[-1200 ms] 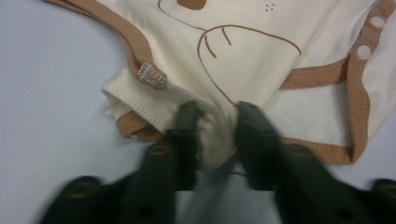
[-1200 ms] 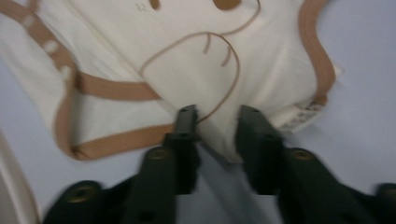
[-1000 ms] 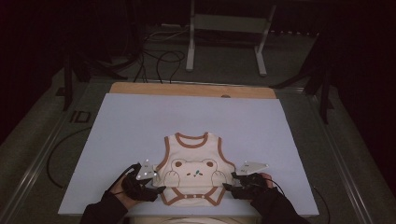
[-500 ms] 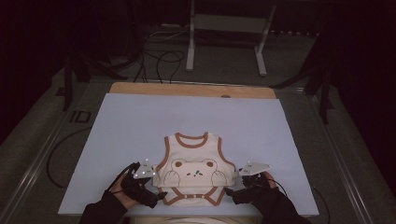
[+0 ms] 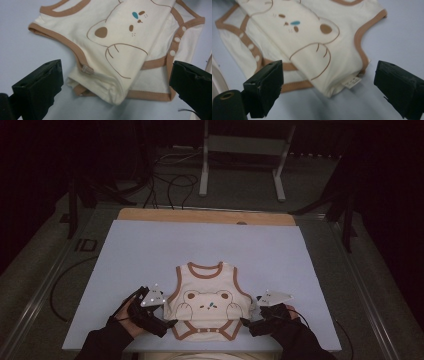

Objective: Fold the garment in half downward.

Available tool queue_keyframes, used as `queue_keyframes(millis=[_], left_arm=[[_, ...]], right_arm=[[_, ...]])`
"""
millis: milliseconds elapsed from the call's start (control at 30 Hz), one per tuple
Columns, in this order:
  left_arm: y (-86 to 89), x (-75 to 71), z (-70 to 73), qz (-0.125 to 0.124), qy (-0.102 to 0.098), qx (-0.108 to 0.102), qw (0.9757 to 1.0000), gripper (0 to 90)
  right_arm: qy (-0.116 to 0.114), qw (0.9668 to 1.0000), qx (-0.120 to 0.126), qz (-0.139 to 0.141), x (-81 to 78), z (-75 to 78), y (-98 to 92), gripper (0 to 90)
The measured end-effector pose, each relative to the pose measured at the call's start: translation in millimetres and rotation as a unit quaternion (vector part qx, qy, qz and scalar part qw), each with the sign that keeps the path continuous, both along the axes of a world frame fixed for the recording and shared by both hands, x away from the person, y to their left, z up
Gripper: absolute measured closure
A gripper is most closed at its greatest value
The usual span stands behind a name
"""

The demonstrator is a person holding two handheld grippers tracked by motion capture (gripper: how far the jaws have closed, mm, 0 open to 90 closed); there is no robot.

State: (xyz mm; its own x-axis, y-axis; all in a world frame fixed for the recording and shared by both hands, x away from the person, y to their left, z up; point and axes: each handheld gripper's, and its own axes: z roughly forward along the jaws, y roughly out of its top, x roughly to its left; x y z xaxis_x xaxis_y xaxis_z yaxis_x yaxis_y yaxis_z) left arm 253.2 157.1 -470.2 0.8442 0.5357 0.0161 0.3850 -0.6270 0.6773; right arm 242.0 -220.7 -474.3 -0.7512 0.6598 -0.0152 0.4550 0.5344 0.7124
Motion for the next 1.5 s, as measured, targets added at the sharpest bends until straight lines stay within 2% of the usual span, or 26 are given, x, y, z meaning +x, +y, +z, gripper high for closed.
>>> queue_keyframes(millis=[100,267,467,767,967,1100,1500], left_arm=[[0.4,5.1,2.3,-0.004,0.005,-0.005,1.0,0.0],[1.7,11.5,8.8,-0.014,0.002,-0.003,0.9999,0.0],[-0.5,20.5,23.4,-0.032,-0.006,0.006,0.9994,0.0],[-4.9,32.6,40.1,-0.05,-0.019,0.017,0.9985,0.0],[-5.5,42.0,45.1,-0.062,-0.02,0.0,0.9979,0.0],[-6.0,48.2,45.7,-0.076,-0.022,0.009,0.9968,0.0],[-10.5,70.3,49.8,-0.1,-0.016,0.012,0.9948,0.0]], right_arm=[[-0.014,0.9999,-0.001,0.0,2.2,8.3,1.6,9.0],[-0.041,0.9991,0.004,0.007,9.1,27.0,3.9,9.0],[-0.065,0.9978,0.004,0.013,19.3,47.7,7.4,9.0],[-0.088,0.996,0.0,0.017,34.1,68.2,10.7,9.1],[-0.098,0.9949,-0.003,0.022,44.1,73.9,15.0,9.0],[-0.101,0.9946,-0.005,0.024,51.6,73.7,17.2,9.1],[-0.088,0.9954,-0.008,0.037,79.1,71.0,24.4,9.1]])
